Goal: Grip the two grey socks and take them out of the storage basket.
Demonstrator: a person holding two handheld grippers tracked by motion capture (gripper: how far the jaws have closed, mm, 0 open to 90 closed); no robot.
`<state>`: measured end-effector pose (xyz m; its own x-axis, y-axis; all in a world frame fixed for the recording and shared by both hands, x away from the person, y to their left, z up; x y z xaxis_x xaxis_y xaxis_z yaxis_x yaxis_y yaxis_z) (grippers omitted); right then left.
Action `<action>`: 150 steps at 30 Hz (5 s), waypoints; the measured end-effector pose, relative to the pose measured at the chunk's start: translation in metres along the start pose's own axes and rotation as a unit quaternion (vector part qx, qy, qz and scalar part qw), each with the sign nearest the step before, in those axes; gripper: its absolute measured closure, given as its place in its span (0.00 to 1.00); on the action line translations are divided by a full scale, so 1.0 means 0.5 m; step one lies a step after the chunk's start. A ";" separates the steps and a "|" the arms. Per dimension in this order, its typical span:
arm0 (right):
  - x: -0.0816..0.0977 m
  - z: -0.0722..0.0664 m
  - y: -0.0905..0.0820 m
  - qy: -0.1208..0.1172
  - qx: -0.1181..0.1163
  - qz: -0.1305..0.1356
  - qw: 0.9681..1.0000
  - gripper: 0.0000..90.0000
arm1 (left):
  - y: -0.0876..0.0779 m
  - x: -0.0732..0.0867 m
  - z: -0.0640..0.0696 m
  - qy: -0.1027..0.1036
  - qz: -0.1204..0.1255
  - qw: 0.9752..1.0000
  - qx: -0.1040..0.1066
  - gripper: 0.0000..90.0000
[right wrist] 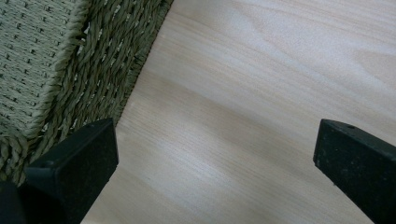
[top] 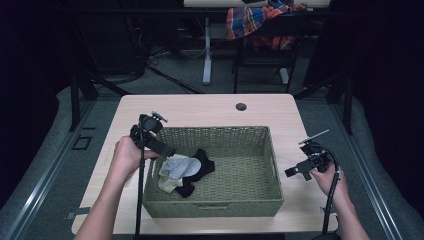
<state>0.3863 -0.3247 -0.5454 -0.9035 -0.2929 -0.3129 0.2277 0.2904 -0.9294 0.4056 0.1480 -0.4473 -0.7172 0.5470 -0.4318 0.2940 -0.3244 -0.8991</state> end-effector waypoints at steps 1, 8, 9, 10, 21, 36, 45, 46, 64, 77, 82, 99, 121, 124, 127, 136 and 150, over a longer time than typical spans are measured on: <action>0.000 0.001 -0.001 -0.005 -0.001 -0.005 1.000 0.00 | 0.006 -0.001 0.003 0.001 -0.001 1.000 0.000 0.00; -0.001 0.004 -0.003 -0.015 -0.003 -0.015 1.000 0.00 | 0.052 -0.005 0.023 0.010 -0.027 1.000 0.004 0.02; -0.001 0.004 -0.003 -0.015 -0.004 -0.014 1.000 0.00 | 0.058 -0.006 0.025 0.012 -0.030 0.999 0.004 0.03; -0.001 0.004 -0.003 -0.015 -0.003 -0.015 1.000 0.00 | 0.064 -0.006 0.026 0.013 -0.035 0.999 0.003 0.04; 0.000 0.000 -0.001 -0.008 -0.004 -0.007 1.000 0.00 | 0.141 -0.001 0.040 0.019 -0.085 0.996 0.023 0.21; 0.000 0.001 -0.001 -0.006 -0.002 -0.006 1.000 0.00 | 0.186 0.003 0.041 0.025 -0.120 0.992 0.041 0.63; 0.001 0.000 -0.002 -0.002 0.000 -0.003 1.000 0.00 | 0.178 0.006 0.041 0.036 -0.117 0.992 0.033 0.88; 0.000 0.000 -0.002 -0.003 -0.001 -0.002 1.000 0.00 | 0.175 0.005 0.041 0.037 -0.117 0.992 0.034 0.88; 0.000 0.001 -0.002 -0.003 -0.002 -0.001 1.000 0.00 | 0.080 -0.028 0.053 0.054 -0.063 0.996 0.026 0.89; 0.000 0.001 -0.002 -0.003 -0.002 -0.001 1.000 0.00 | 0.027 -0.060 0.046 0.065 -0.052 0.996 0.016 0.89; 0.000 0.000 -0.002 -0.003 -0.001 -0.003 1.000 0.00 | 0.002 -0.071 0.040 0.067 -0.050 0.996 0.012 0.89; 0.000 0.002 -0.005 -0.016 0.001 -0.016 1.000 0.00 | -0.078 -0.070 0.002 0.057 -0.029 0.998 -0.016 0.89; 0.001 -0.001 -0.001 -0.001 0.004 -0.006 1.000 0.00 | -0.132 0.019 -0.099 -0.012 -0.017 0.999 -0.044 0.89; 0.001 -0.001 -0.001 -0.001 0.004 -0.005 1.000 0.00 | -0.134 0.038 -0.115 -0.022 -0.022 0.998 -0.045 0.89; 0.001 0.001 -0.002 -0.005 0.003 -0.010 1.000 0.00 | -0.136 0.055 -0.127 -0.032 -0.021 0.998 -0.045 0.89; 0.001 0.001 -0.002 -0.005 0.003 -0.010 1.000 0.00 | -0.142 0.091 -0.158 -0.056 -0.021 0.997 -0.056 0.89; 0.002 0.000 -0.001 0.000 0.004 -0.006 1.000 0.00 | -0.103 0.142 -0.193 -0.091 -0.028 0.994 -0.054 0.89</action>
<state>0.3854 -0.3250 -0.5451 -0.9063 -0.2960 -0.3018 0.2202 0.2787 -0.9348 0.4005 0.2778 -0.4387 -0.8339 0.4105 -0.3690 0.3089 -0.2069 -0.9283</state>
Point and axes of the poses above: each handheld gripper's, and its own axes: y roughly forward along the jaws, x roughly out of its underside, z roughly to its right, the point moved 3 cm from there along y, roughly forward along the jaws, and after that the axes turned 3 degrees about x, right-handed, at the moved point
